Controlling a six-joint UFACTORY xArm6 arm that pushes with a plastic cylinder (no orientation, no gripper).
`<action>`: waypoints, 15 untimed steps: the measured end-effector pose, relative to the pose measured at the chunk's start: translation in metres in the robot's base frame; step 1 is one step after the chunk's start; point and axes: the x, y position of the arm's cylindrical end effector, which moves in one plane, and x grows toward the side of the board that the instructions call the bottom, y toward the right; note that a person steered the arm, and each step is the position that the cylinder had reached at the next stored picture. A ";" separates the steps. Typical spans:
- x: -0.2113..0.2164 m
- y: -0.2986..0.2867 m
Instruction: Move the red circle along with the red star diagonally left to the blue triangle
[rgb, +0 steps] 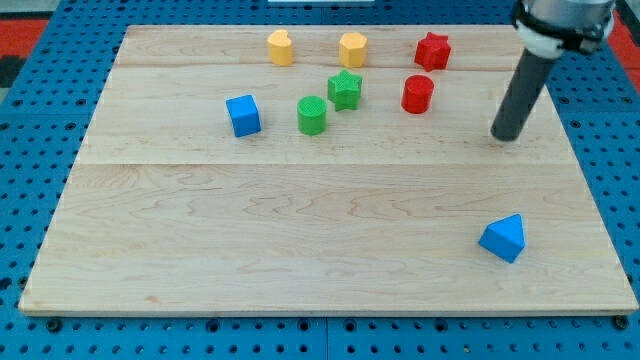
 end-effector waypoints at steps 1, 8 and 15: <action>-0.032 0.026; -0.119 -0.098; 0.015 -0.105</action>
